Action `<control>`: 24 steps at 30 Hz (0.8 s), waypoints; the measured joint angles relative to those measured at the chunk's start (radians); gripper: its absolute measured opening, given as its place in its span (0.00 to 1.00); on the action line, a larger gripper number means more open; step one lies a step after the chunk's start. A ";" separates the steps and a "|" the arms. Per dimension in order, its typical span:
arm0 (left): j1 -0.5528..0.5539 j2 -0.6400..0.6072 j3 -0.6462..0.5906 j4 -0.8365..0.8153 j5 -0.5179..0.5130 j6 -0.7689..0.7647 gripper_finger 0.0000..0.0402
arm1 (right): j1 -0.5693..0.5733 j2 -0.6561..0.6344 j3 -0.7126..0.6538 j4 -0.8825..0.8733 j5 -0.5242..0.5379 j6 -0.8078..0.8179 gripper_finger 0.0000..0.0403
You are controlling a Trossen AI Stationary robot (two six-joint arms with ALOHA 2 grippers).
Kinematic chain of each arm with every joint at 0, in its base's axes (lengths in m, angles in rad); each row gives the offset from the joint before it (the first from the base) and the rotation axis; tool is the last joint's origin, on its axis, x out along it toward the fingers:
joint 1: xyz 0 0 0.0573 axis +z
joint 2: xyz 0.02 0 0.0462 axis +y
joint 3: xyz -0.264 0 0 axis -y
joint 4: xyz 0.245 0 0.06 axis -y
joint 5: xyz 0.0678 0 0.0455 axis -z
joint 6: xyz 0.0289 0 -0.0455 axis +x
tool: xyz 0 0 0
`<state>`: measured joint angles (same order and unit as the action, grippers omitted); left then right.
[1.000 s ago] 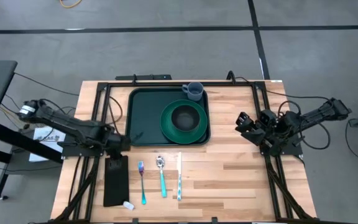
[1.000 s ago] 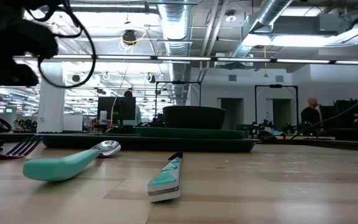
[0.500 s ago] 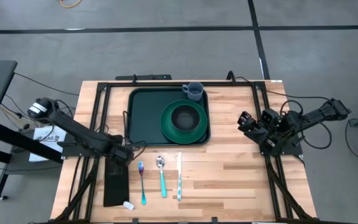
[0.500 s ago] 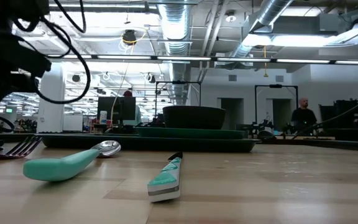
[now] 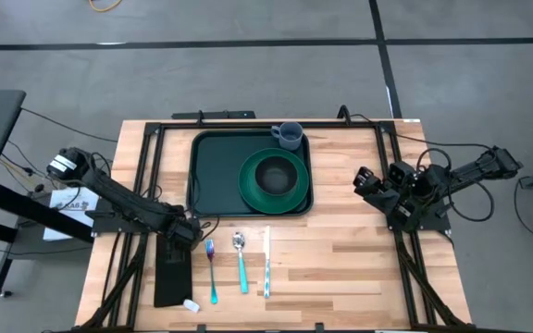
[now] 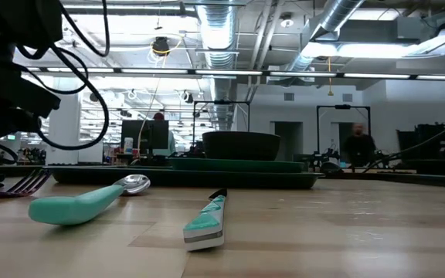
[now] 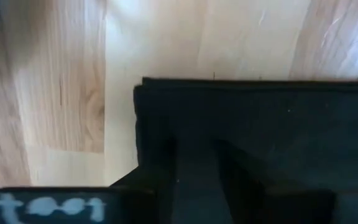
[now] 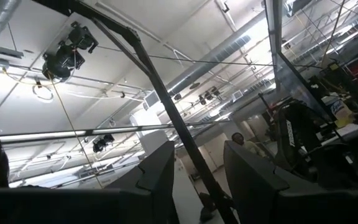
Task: Set up tray
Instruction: Put the black napkin to the left of the green plate on the dark green serving tray
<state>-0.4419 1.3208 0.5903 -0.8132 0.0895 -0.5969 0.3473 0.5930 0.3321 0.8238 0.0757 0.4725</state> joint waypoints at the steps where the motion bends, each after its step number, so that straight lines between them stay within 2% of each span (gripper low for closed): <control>1: 0.000 -0.001 0.000 0.000 0.000 -0.003 0.28 | 0.000 0.000 0.000 0.000 0.000 0.000 0.33; 8: 0.000 0.000 0.000 -0.013 -0.075 -0.008 0.42 | 0.000 0.000 0.000 0.000 0.001 0.000 0.33; 14: 0.000 0.000 -0.006 0.001 -0.114 -0.005 0.44 | 0.000 0.000 0.000 0.000 0.001 0.001 0.33; 19: 0.000 0.004 -0.031 0.050 -0.117 -0.011 0.36 | 0.000 0.000 0.000 0.000 0.001 0.022 0.33; 24: 0.000 0.003 -0.046 0.064 -0.115 -0.032 0.18 | 0.000 0.000 0.000 0.000 0.002 0.044 0.33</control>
<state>-0.4419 1.3239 0.5442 -0.7490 -0.0253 -0.6285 0.3470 0.5934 0.3321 0.8238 0.0776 0.5167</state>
